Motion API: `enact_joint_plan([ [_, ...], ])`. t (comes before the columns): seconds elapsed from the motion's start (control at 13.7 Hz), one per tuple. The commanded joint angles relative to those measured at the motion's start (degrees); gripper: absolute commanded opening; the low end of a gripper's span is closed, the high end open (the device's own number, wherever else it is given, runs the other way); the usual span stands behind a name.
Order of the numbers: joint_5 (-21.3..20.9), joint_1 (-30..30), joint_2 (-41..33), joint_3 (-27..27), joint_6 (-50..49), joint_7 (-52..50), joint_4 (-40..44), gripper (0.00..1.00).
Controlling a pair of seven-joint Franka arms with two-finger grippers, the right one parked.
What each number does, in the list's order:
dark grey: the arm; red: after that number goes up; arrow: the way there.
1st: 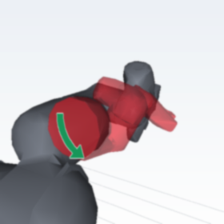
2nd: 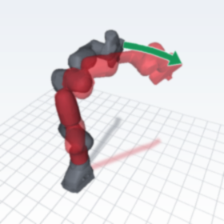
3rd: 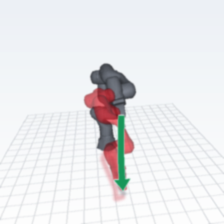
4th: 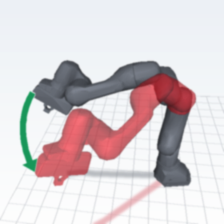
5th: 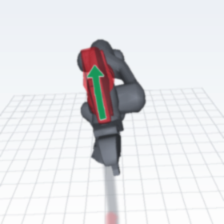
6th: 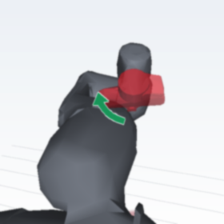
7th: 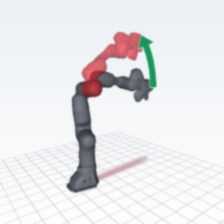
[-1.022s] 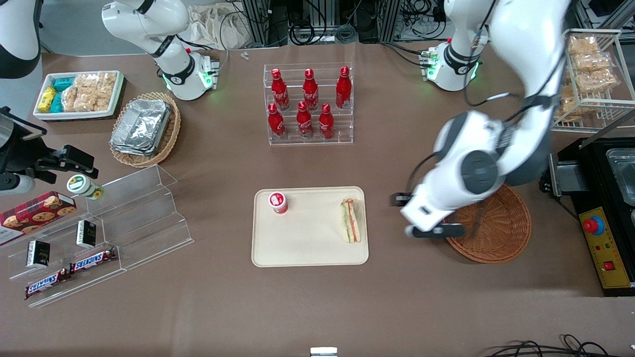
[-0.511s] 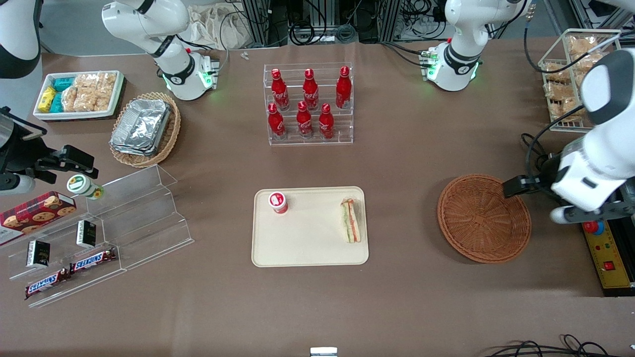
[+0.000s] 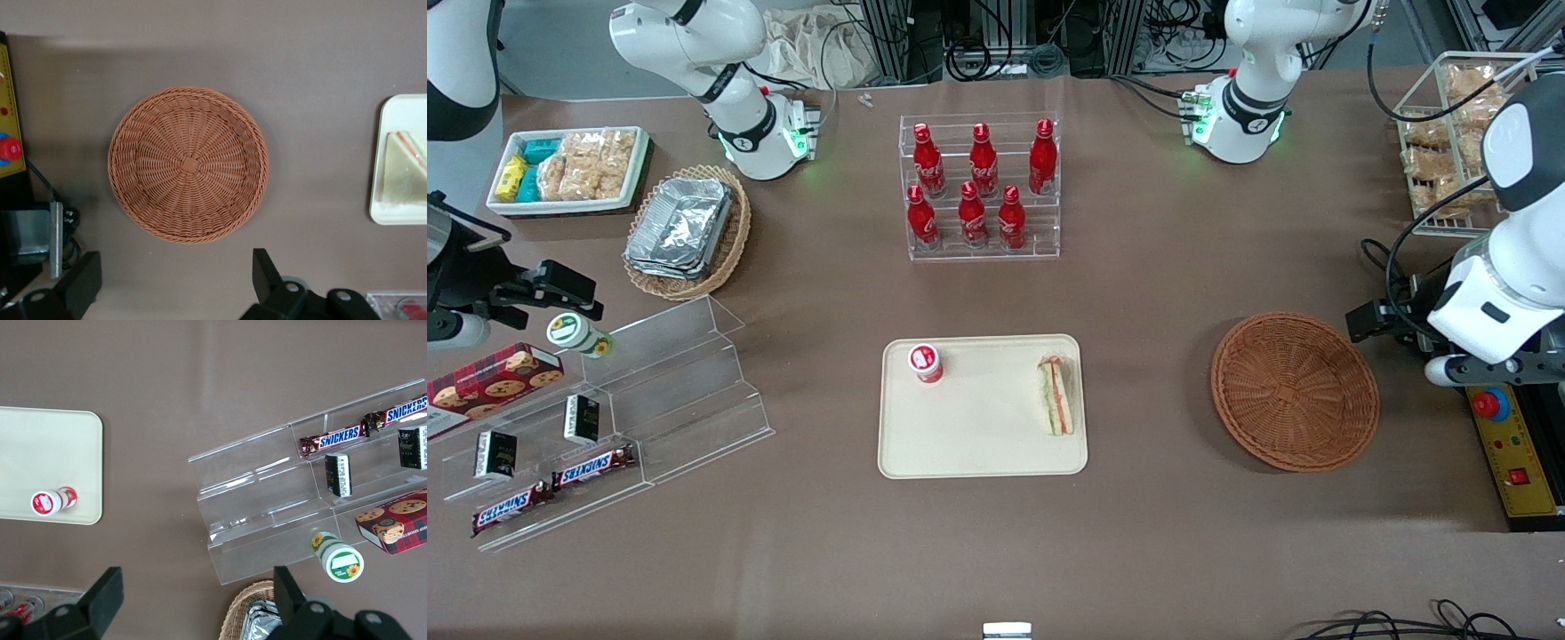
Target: Place sandwich from basket to tray
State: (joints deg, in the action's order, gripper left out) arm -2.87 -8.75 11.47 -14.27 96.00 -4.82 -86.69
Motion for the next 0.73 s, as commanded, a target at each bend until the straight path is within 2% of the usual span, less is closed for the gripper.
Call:
enact_joint_plan([
  [0.0,-0.82,-0.83,-1.10,-0.58,-1.95,1.65,0.63,1.00],
  [0.66,0.05,-3.82,-1.27,-0.58,-3.01,2.62,1.17,1.00],
])
